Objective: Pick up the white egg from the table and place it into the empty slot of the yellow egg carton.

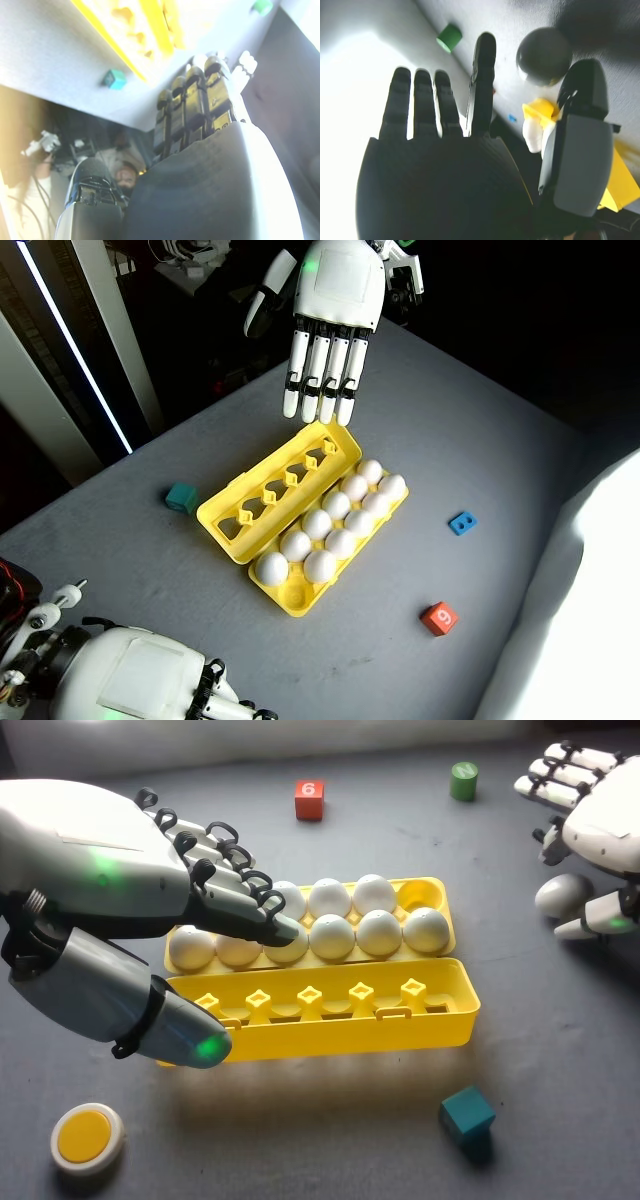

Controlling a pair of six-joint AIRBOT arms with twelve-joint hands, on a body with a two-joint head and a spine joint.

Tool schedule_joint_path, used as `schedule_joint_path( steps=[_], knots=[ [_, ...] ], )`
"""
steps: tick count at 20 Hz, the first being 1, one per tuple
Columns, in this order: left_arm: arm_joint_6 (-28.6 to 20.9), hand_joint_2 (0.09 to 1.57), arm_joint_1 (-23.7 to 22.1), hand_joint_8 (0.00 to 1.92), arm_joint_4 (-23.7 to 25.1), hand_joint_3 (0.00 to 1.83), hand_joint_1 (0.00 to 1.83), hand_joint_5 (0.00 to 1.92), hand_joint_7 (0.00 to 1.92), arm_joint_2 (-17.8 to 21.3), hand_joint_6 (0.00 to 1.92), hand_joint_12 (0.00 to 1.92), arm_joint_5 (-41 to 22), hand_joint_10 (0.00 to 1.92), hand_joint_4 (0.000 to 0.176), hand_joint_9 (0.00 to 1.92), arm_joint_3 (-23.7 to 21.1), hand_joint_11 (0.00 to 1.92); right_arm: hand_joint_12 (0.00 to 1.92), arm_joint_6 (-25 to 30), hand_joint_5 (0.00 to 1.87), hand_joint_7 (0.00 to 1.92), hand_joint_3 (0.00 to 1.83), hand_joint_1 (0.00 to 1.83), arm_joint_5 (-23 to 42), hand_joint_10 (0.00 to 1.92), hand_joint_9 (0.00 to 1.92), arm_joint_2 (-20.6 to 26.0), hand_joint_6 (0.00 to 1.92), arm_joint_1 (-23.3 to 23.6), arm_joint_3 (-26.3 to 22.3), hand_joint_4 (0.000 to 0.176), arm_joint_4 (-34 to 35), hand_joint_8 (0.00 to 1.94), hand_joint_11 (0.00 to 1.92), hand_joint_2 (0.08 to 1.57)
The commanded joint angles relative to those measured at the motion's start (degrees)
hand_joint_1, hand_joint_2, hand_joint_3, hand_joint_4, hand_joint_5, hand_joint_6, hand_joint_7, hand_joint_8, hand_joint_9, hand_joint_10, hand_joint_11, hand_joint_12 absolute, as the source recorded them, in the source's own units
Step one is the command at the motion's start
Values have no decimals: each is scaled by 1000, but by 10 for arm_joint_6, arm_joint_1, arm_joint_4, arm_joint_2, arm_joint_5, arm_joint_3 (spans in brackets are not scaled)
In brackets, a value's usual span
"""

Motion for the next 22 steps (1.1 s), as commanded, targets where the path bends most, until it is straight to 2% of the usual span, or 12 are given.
schedule_joint_path(
  steps=[1,5,7,8,9,11,12,14,16,18,21,22],
  knots=[
    [-2,1165,-8,6,-19,0,0,155,162,0,4,49,37,5,0,127,2,60,0,2,866,0,9,656,64,0,0,4,59,2,4,91,-8,0,0,886],
    [-3,1172,-7,10,-19,3,0,181,178,0,12,66,37,10,0,146,2,87,0,2,958,0,8,860,64,0,0,2,82,3,4,4,-8,0,0,893],
    [-4,1184,-8,9,-19,8,0,178,181,0,9,76,36,13,0,158,3,104,0,2,1038,0,10,922,65,0,0,2,108,3,4,0,-9,0,0,905],
    [-4,1188,-8,6,-19,9,0,171,176,0,5,74,36,10,0,154,4,96,0,2,1082,0,4,952,66,0,0,2,89,3,4,0,-10,0,0,927],
    [-4,1185,-8,10,-19,7,0,182,190,0,8,80,36,13,0,167,5,104,0,2,1091,0,8,1029,66,0,0,2,644,4,3,136,-11,0,0,1027],
    [-4,1181,-9,7,-19,4,0,179,188,0,5,83,34,10,0,164,5,102,0,3,1123,101,1,1084,66,0,0,2,761,5,2,105,-11,12,0,1047],
    [-4,1182,-8,1,-19,4,0,164,174,0,0,78,32,3,0,151,5,85,0,3,1069,119,6,1082,66,0,0,2,866,5,1,68,-11,7,0,1072],
    [-4,1182,-8,6,-19,3,0,176,186,0,6,89,30,9,0,167,5,105,0,2,1010,86,8,1061,66,0,0,2,969,5,-1,77,-11,1,0,1099],
    [-4,1183,-8,5,-19,3,0,178,188,0,6,89,30,6,0,165,5,98,0,2,975,87,10,1060,66,0,0,2,1023,4,-2,45,-11,10,0,1116],
    [-4,1184,-8,3,-19,3,0,170,182,0,3,92,30,5,0,164,5,97,0,2,972,108,9,1060,66,0,0,2,1031,4,-3,42,-11,17,0,1118],
    [-4,1188,-8,3,-19,4,0,178,190,0,3,97,30,4,0,169,5,95,0,1,959,83,6,1041,66,0,0,2,1052,4,-4,79,-11,2,0,1125],
    [-4,1188,-8,0,-19,4,0,170,180,0,0,97,30,0,0,159,5,90,0,1,967,113,3,1051,66,0,0,2,1040,4,-5,61,-11,10,0,1123]
  ],
)
